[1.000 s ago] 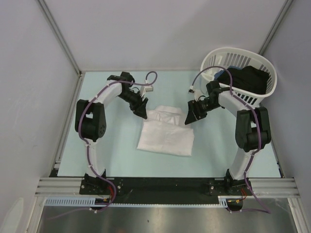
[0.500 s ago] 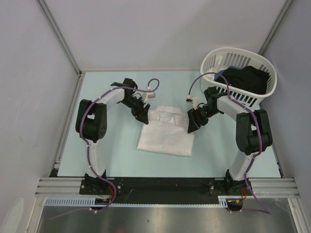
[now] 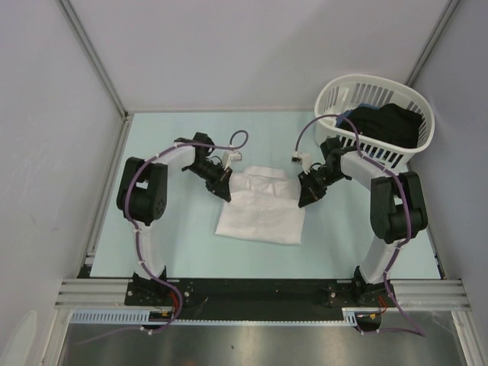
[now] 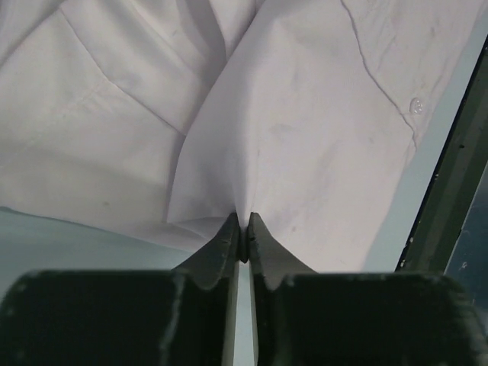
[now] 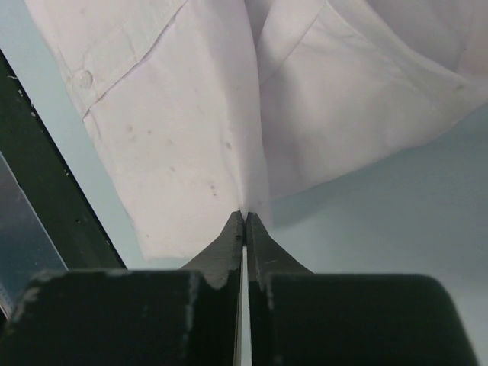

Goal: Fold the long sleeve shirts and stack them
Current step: Fold the shirt

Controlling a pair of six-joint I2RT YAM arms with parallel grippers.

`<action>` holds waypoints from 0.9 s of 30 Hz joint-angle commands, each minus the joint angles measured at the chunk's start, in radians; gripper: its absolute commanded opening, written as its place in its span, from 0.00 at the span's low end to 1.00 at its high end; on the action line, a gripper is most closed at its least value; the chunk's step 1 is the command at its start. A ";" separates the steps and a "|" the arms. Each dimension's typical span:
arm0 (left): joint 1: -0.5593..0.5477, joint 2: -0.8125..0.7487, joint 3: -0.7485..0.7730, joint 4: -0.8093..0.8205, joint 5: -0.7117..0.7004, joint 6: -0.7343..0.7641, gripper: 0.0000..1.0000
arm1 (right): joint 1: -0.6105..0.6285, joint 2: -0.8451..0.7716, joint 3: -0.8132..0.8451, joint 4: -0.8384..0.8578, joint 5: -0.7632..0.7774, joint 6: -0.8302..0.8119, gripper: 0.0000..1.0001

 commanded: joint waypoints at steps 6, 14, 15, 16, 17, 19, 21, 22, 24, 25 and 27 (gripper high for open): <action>0.013 -0.147 -0.042 0.018 0.045 -0.007 0.00 | -0.008 -0.062 0.041 0.063 -0.006 0.044 0.00; 0.047 -0.183 -0.017 -0.019 0.059 -0.002 0.00 | 0.010 -0.033 0.148 0.085 0.000 0.088 0.00; 0.047 -0.180 -0.003 -0.019 0.057 0.000 0.00 | 0.009 -0.022 0.167 0.084 0.002 0.091 0.00; 0.050 -0.173 0.009 -0.020 0.051 -0.002 0.00 | 0.009 0.002 0.181 0.082 0.000 0.094 0.00; 0.051 -0.155 0.026 -0.032 0.042 0.000 0.00 | 0.007 0.013 0.214 0.078 -0.001 0.098 0.00; 0.057 -0.123 0.084 -0.055 0.042 0.004 0.00 | 0.010 0.038 0.243 0.068 -0.008 0.091 0.00; 0.067 -0.083 0.137 -0.066 0.037 -0.008 0.00 | 0.007 0.070 0.277 0.055 -0.001 0.084 0.00; 0.068 -0.071 0.156 -0.072 0.037 -0.010 0.00 | 0.006 0.079 0.288 0.051 0.002 0.081 0.00; 0.071 -0.034 0.214 -0.077 0.028 -0.013 0.00 | -0.001 0.104 0.322 0.041 0.009 0.075 0.00; 0.071 -0.020 0.234 -0.083 0.025 -0.022 0.00 | -0.002 0.111 0.332 0.041 0.011 0.076 0.00; 0.077 0.000 0.280 -0.091 0.025 -0.026 0.00 | -0.011 0.131 0.368 0.041 0.011 0.076 0.00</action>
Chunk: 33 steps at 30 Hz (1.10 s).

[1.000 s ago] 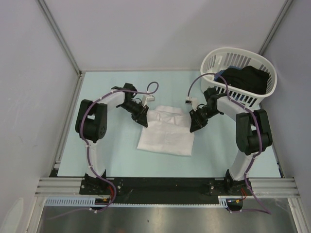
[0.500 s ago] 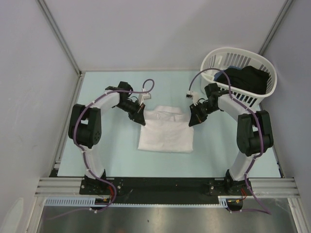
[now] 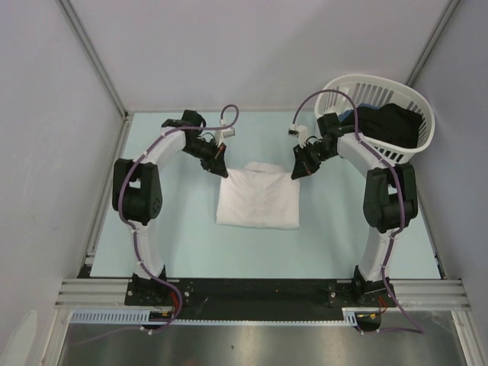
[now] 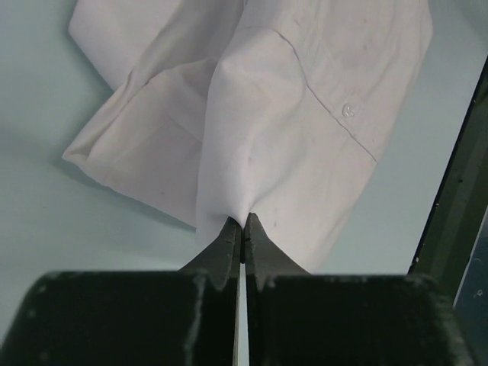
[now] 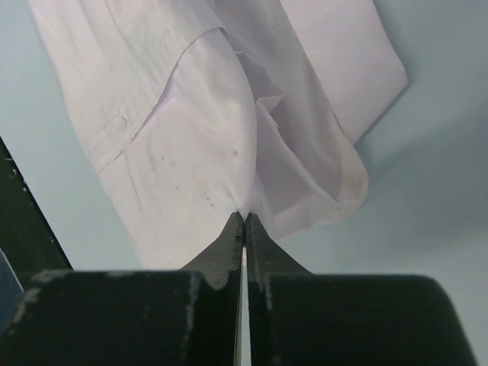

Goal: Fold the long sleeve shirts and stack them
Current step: Fold the shirt

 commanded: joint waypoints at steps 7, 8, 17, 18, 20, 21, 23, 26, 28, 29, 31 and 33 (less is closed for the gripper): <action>0.029 0.122 0.176 -0.009 -0.023 -0.040 0.00 | -0.039 0.097 0.142 0.026 0.021 0.014 0.00; 0.030 0.128 0.185 -0.004 -0.027 -0.045 0.00 | -0.042 0.103 0.140 0.040 0.027 0.023 0.00; 0.029 0.291 0.300 0.034 -0.098 -0.160 0.00 | -0.042 0.261 0.169 0.159 0.122 0.069 0.00; 0.027 0.320 0.306 0.036 -0.105 -0.170 0.00 | -0.038 0.275 0.171 0.159 0.133 0.058 0.00; 0.022 0.343 0.303 0.022 -0.124 -0.195 0.00 | -0.023 0.308 0.163 0.167 0.160 0.043 0.00; 0.022 0.358 0.298 0.022 -0.130 -0.201 0.00 | -0.018 0.315 0.149 0.172 0.171 0.052 0.00; 0.015 0.360 0.283 0.016 -0.142 -0.203 0.00 | -0.006 0.344 0.183 0.134 0.188 0.035 0.00; 0.002 0.342 0.213 0.019 -0.168 -0.190 0.00 | 0.002 0.326 0.168 0.144 0.193 0.021 0.00; -0.002 0.311 0.174 0.022 -0.162 -0.183 0.00 | 0.008 0.313 0.142 0.141 0.197 -0.009 0.00; -0.001 0.299 0.132 0.020 -0.164 -0.184 0.00 | 0.011 0.306 0.131 0.136 0.194 -0.018 0.00; -0.007 0.259 0.081 0.020 -0.156 -0.170 0.00 | 0.030 0.301 0.111 0.115 0.188 -0.032 0.00; -0.011 0.222 -0.007 0.028 -0.161 -0.155 0.00 | 0.054 0.304 0.100 0.094 0.177 -0.037 0.00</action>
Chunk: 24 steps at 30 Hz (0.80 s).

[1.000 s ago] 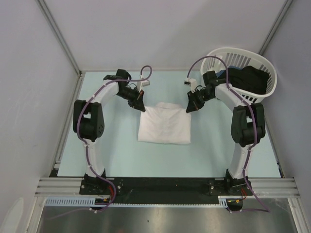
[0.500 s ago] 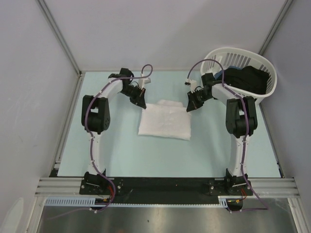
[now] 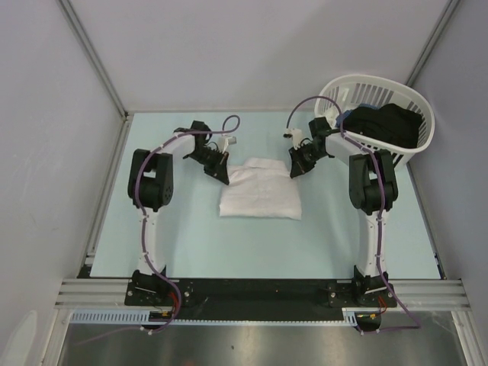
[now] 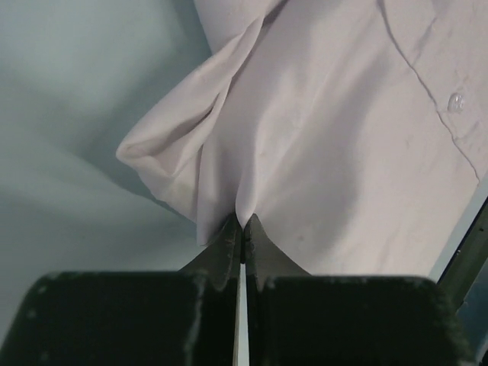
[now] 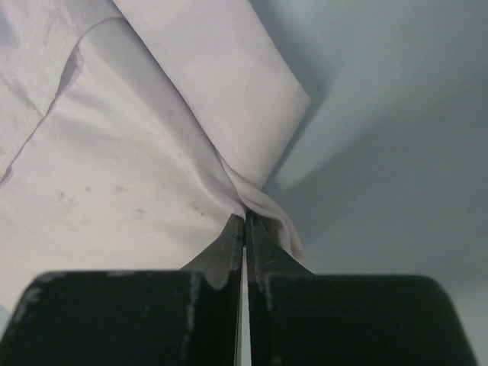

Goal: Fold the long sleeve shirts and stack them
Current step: Fold the shirt

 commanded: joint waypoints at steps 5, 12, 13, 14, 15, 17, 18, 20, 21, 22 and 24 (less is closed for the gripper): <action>-0.022 -0.218 -0.329 -0.032 -0.050 0.039 0.00 | 0.121 -0.056 -0.168 -0.050 -0.007 -0.080 0.00; -0.016 -0.366 -0.380 -0.044 0.004 0.073 0.00 | 0.134 -0.197 -0.264 -0.093 -0.064 -0.043 0.00; -0.014 -0.374 -0.373 -0.044 0.023 0.073 0.00 | 0.120 -0.208 -0.256 -0.096 -0.075 -0.032 0.00; -0.014 -0.381 -0.348 -0.044 0.045 0.074 0.00 | 0.091 -0.225 -0.245 -0.101 -0.082 -0.025 0.00; -0.014 -0.386 -0.337 -0.040 0.051 0.076 0.00 | 0.076 -0.228 -0.210 -0.118 -0.088 -0.014 0.00; -0.014 -0.377 -0.297 -0.037 0.047 0.073 0.00 | 0.039 -0.228 -0.172 -0.141 -0.110 -0.015 0.00; -0.014 -0.354 -0.279 -0.041 0.042 0.076 0.00 | 0.029 -0.225 -0.140 -0.158 -0.116 -0.015 0.00; -0.013 -0.325 -0.227 -0.035 0.022 0.068 0.00 | 0.011 -0.202 -0.115 -0.162 -0.124 -0.015 0.00; -0.011 -0.307 -0.208 -0.029 0.010 0.062 0.00 | 0.006 -0.192 -0.107 -0.162 -0.118 -0.017 0.00; -0.011 -0.273 -0.187 -0.024 0.001 0.058 0.00 | 0.003 -0.178 -0.094 -0.162 -0.109 -0.020 0.00; -0.008 -0.230 -0.136 -0.011 -0.031 0.033 0.00 | 0.002 -0.132 -0.078 -0.158 -0.107 -0.017 0.00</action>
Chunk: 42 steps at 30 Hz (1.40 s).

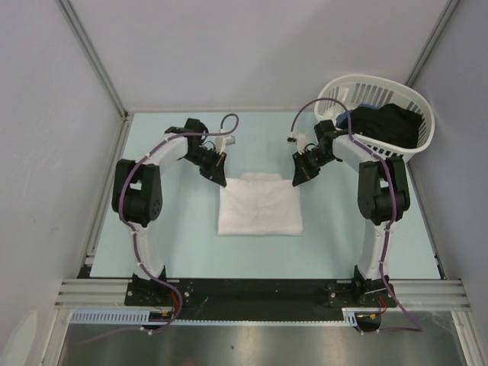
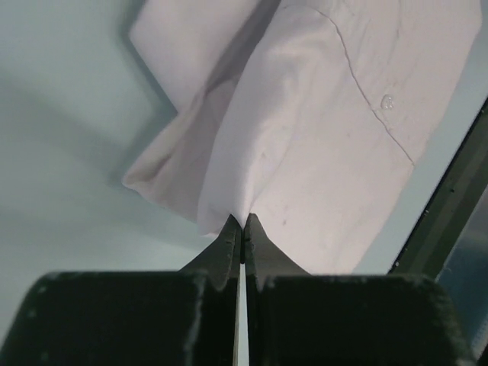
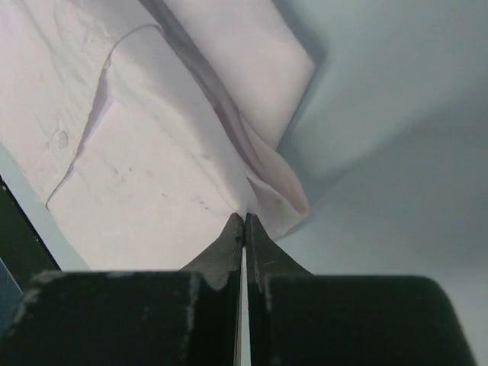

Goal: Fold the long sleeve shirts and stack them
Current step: Fold the shirt

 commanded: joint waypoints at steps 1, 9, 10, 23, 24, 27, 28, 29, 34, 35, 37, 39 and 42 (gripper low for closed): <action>0.012 0.112 0.117 0.033 -0.044 -0.014 0.00 | -0.007 0.053 0.075 -0.016 -0.002 0.010 0.02; 0.048 0.157 0.116 0.033 -0.053 -0.018 0.37 | -0.014 0.106 0.077 -0.018 0.051 0.005 0.25; 0.051 0.143 0.107 0.033 -0.018 -0.008 0.41 | -0.020 0.087 0.077 -0.022 0.045 0.005 0.29; -0.080 0.025 0.164 0.163 0.045 0.434 0.60 | -0.021 0.048 0.172 0.215 -0.194 0.320 0.36; -0.102 0.040 0.179 0.163 0.030 0.453 0.61 | -0.017 0.066 0.186 0.218 -0.199 0.323 0.35; -0.138 0.127 0.274 0.101 -0.016 0.493 0.61 | 0.006 0.115 0.264 0.162 -0.196 0.298 0.33; -0.143 0.158 0.327 0.047 -0.022 0.485 0.61 | 0.009 0.117 0.282 0.143 -0.199 0.291 0.31; -0.143 0.166 0.346 0.029 -0.022 0.468 0.60 | 0.011 0.111 0.278 0.119 -0.209 0.289 0.29; -0.094 0.057 0.227 -0.001 0.210 0.285 0.61 | 0.022 -0.036 0.102 0.106 -0.370 0.318 0.31; -0.089 0.010 0.190 -0.004 0.246 0.251 0.62 | 0.031 -0.062 0.018 0.129 -0.404 0.339 0.33; -0.098 -0.041 0.064 0.013 0.313 0.180 0.67 | 0.063 -0.122 -0.087 0.180 -0.424 0.352 0.37; -0.113 -0.090 -0.073 0.159 0.294 0.011 0.69 | 0.088 -0.122 -0.130 0.211 -0.406 0.363 0.38; -0.104 -0.041 -0.125 0.334 0.272 -0.177 0.69 | 0.080 -0.055 -0.146 0.313 -0.377 0.432 0.39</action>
